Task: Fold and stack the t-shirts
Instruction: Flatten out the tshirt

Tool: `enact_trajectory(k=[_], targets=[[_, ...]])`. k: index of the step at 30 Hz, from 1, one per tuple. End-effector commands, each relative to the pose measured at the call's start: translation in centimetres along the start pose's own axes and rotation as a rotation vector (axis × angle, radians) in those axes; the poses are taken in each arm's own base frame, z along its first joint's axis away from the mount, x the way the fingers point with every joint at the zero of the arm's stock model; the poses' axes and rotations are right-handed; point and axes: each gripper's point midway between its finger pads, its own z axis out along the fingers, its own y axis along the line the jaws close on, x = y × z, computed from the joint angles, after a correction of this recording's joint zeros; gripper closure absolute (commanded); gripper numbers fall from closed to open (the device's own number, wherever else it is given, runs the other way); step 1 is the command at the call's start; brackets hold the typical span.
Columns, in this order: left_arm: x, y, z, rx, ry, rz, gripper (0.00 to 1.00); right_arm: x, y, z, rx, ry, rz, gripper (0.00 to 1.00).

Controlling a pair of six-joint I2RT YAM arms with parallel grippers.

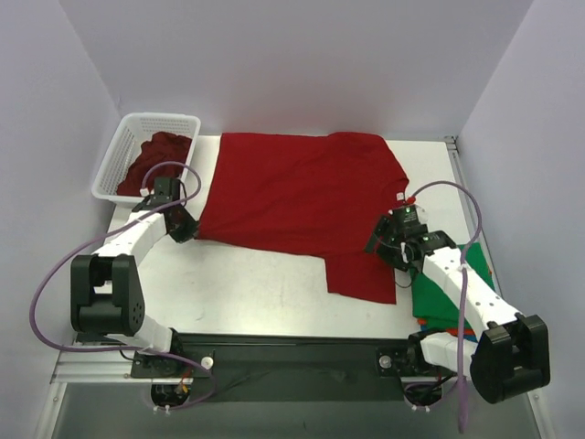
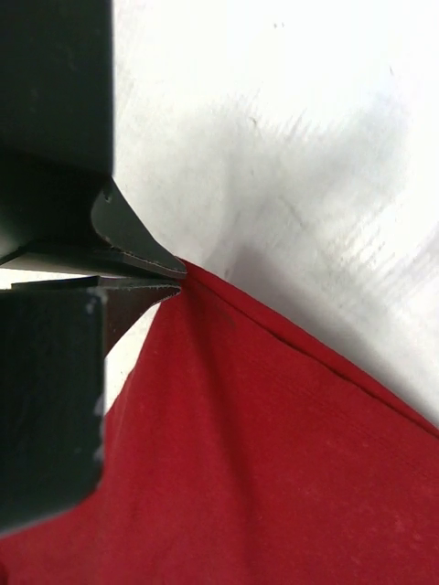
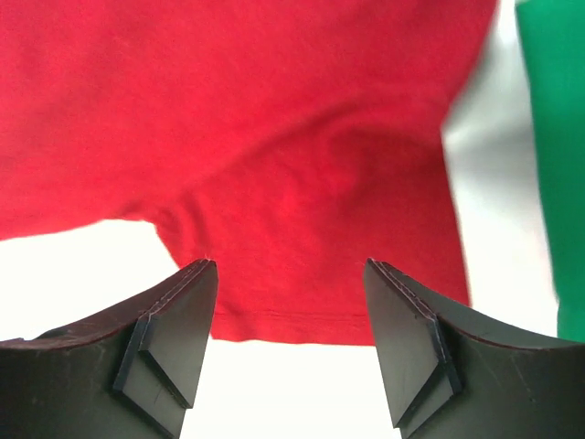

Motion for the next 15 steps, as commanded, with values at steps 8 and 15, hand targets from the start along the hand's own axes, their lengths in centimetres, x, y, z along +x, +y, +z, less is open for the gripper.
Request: enact_trajectory(k=[8,15], targets=[[-0.3,1.5,-1.3,-0.012,-0.007,-0.007,0.89,7.8,-6.4,-0.1,0.215,0.035,0.049,0.38],[-0.3,2.0,-1.1,0.001,0.017,-0.033,0.89,8.5,-7.9,0.0,0.277,0.038,0.069,0.39]])
